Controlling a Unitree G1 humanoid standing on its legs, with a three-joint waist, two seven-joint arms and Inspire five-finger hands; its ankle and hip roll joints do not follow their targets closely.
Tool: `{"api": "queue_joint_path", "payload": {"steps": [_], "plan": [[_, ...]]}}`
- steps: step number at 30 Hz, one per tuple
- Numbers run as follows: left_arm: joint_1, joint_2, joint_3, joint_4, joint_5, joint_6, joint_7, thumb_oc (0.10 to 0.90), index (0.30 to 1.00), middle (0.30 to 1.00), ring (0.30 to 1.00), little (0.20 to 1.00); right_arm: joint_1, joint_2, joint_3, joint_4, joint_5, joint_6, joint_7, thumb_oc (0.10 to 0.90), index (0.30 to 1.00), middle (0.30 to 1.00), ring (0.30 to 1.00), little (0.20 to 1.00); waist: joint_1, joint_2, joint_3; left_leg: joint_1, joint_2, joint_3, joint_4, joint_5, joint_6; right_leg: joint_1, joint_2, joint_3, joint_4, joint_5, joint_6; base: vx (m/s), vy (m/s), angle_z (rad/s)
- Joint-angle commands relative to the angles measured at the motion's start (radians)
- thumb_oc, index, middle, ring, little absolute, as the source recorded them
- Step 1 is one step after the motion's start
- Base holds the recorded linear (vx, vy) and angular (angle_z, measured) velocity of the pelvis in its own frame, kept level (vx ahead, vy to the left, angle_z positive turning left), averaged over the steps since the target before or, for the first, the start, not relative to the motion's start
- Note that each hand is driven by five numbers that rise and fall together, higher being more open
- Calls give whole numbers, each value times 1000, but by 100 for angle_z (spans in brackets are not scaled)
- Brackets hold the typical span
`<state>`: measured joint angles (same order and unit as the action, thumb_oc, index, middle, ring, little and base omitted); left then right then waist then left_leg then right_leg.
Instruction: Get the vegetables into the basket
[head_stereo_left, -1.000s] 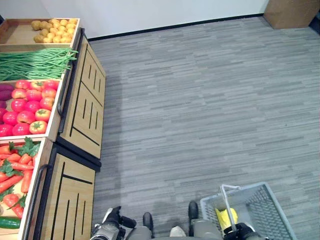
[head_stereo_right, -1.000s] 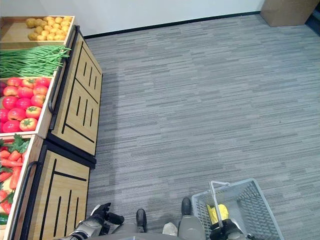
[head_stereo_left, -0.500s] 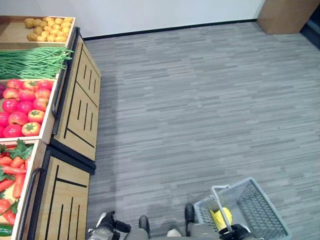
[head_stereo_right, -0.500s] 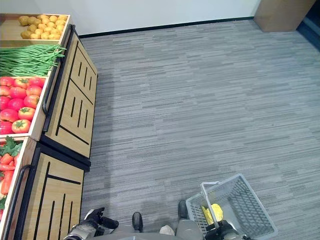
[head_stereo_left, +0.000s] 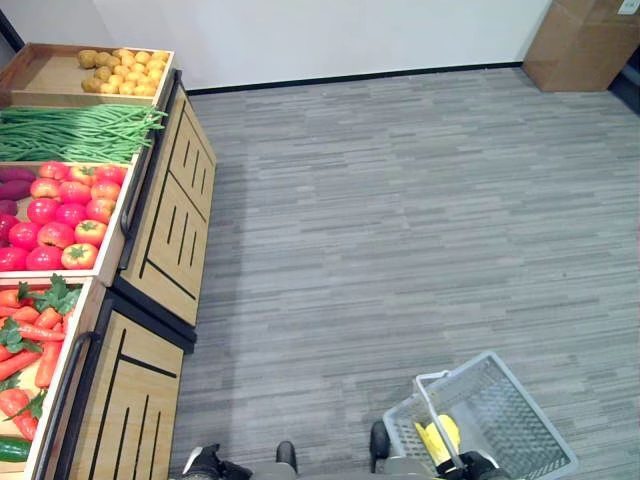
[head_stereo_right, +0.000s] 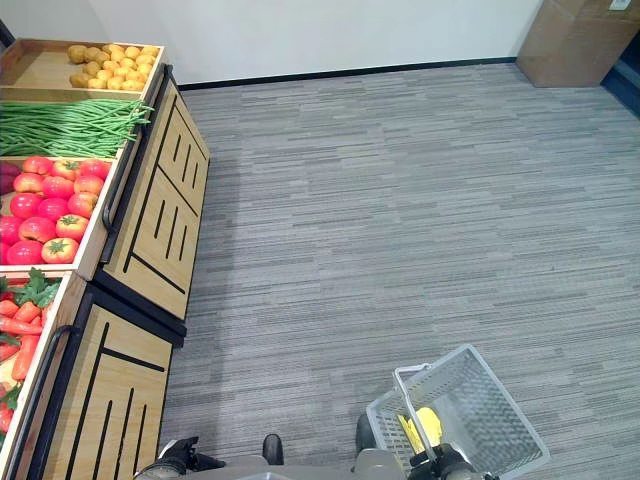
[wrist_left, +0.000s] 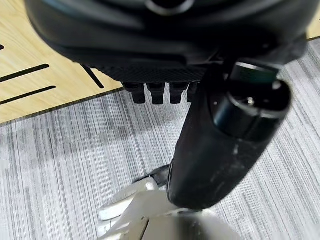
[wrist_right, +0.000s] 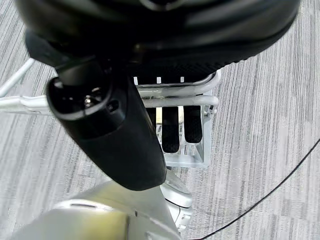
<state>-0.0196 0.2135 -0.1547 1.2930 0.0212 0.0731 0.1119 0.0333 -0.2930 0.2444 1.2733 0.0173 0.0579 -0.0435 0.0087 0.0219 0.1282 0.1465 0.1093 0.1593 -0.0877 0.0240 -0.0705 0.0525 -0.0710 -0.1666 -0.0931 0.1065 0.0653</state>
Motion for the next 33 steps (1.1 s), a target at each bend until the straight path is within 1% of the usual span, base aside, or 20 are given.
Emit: {"api": "queue_joint_path", "payload": {"steps": [1,15,18,24,25,27,28,29,30,31,32,33], "plan": [[-1,-3,-11,73,27,-2,-13,900,1000,1000,1000,1000,-7,44,15,27,43,-39,14,400,300,300,300,300,-3,-52,-68,-42,-56,103,0,17,1,70,-56,-131,21,-75,72,-24,0,6],[8,-9,-14,76,36,-3,-19,900,1000,1000,1000,1000,-2,46,16,46,32,-38,19,400,300,300,300,300,2,-57,-62,-46,-53,107,0,17,0,65,-56,-127,14,-62,80,-9,3,-4],[7,-8,-12,73,34,-4,-20,900,1000,1000,1000,1000,-6,46,15,48,31,-37,22,400,300,300,300,300,3,-60,-58,-47,-55,109,0,15,4,61,-62,-130,22,-59,83,-8,35,-1],[-1,-4,-12,64,33,-5,-22,900,1000,1000,1000,1000,-17,41,12,45,23,-34,23,400,300,300,300,300,6,-63,-43,-54,-69,115,0,5,19,32,-84,-127,75,-62,91,-18,76,-2],[-2,0,-10,64,32,-5,-23,900,1000,1000,1000,1000,-21,38,6,44,26,-33,23,400,300,300,300,300,7,-63,-38,-53,-76,113,0,-2,29,18,-93,-118,102,-65,94,-7,116,-4],[-4,3,-7,64,30,-4,-23,900,1000,1000,1000,1000,-24,37,4,43,29,-33,23,400,300,300,300,300,8,-64,-34,-53,-80,113,0,-6,37,5,-100,-110,129,-72,97,-6,115,-10],[-7,10,-2,61,27,-4,-22,900,1000,1000,1000,1000,-27,36,2,36,32,-33,25,400,300,300,300,300,9,-63,-26,-49,-84,114,0,-13,49,-21,-108,-101,192,-80,101,-25,187,-11],[-8,13,3,56,22,-5,-24,900,1000,1000,1000,1000,-32,33,-2,34,34,-33,25,400,300,300,300,300,13,-61,-14,-44,-85,119,0,-18,60,-58,-122,-107,265,-76,110,-23,155,-11],[-9,13,3,56,22,-5,-24,900,1000,1000,1000,1000,-33,33,-2,34,34,-33,25,400,300,300,300,300,15,-62,-14,-45,-87,121,0,-18,61,-64,-125,-104,274,-79,111,-15,167,-17],[-9,18,7,53,18,-3,-25,900,1000,1000,1000,1000,-34,32,-3,29,36,-32,27,400,300,300,300,300,13,-60,3,-35,-94,125,0,-26,73,-121,-153,-102,390,-16,140,0,106,-31],[-9,18,7,53,18,-3,-25,900,1000,1000,1000,1000,-34,32,-4,29,36,-32,27,400,300,300,300,300,16,-62,2,-36,-97,128,0,-26,75,-128,-157,-97,397,-19,142,10,161,-46],[-11,22,11,54,15,-3,-25,900,1000,1000,1000,1000,-36,31,-5,24,40,-33,29,400,300,300,300,300,11,-62,12,-26,-101,129,0,-30,82,-153,-168,-90,453,17,152,87,120,-42]]}}
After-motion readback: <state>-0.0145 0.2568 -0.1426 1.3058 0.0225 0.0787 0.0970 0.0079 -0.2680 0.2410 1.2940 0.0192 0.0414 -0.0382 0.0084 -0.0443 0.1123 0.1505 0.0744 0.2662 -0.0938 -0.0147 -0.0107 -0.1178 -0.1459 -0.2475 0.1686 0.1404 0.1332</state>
